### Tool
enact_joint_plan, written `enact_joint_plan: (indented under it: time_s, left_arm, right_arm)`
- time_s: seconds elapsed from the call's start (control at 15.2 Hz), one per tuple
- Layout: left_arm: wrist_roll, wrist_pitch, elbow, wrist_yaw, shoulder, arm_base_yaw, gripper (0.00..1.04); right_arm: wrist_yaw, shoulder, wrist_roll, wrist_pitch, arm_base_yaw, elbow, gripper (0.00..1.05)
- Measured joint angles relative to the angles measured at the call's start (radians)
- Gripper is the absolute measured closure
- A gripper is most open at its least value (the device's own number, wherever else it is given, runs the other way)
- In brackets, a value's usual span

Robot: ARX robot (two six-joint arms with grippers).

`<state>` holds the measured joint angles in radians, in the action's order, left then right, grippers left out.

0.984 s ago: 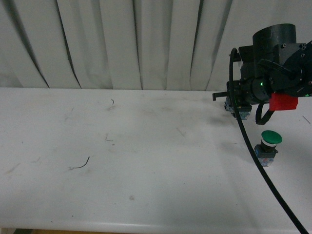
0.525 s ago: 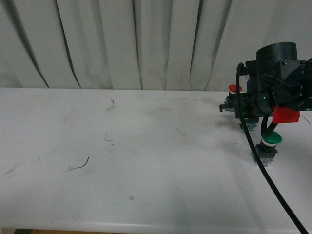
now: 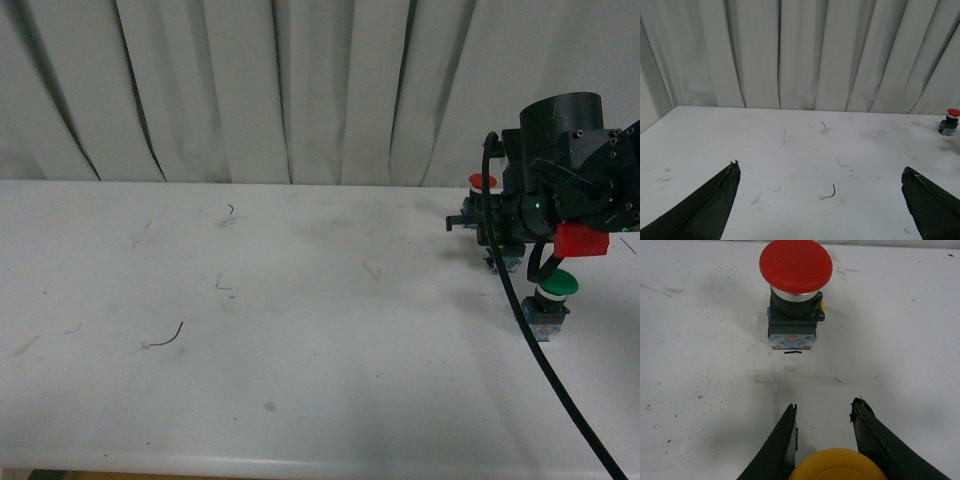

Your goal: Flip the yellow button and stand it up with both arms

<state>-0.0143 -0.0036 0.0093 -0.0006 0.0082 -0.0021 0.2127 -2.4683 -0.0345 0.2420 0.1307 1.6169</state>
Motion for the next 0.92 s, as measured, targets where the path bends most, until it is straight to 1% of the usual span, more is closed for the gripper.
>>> enact_joint_plan:
  time_s: [0.33, 0.39, 0.66, 0.72, 0.79, 0.85, 0.92]
  left_arm:
    - [0.0, 0.0, 0.0, 0.0, 0.0, 0.0, 0.07]
    - [0.0, 0.0, 0.0, 0.0, 0.0, 0.0, 0.07]
    - [0.0, 0.0, 0.0, 0.0, 0.0, 0.0, 0.07]
    - [0.0, 0.0, 0.0, 0.0, 0.0, 0.0, 0.07]
    - [0.0, 0.0, 0.0, 0.0, 0.0, 0.0, 0.07]
    - [0.0, 0.0, 0.0, 0.0, 0.0, 0.0, 0.07]
    - [0.0, 0.0, 0.0, 0.0, 0.0, 0.0, 0.07]
  right_arm:
    - [0.005, 0.0, 0.001, 0.005, 0.0, 0.0, 0.72]
    - [0.006, 0.0, 0.003, 0.004, 0.0, 0.0, 0.64]
    - [0.006, 0.0, 0.006, 0.004, -0.001, 0.0, 0.2]
    - [0.006, 0.0, 0.006, 0.005, -0.001, 0.0, 0.11]
    - [0.005, 0.0, 0.005, 0.006, -0.001, 0.0, 0.04]
    - [0.003, 0.0, 0.005, 0.015, -0.002, -0.005, 0.08]
    - [-0.003, 0.003, 0.005, 0.022, -0.003, -0.012, 0.07]
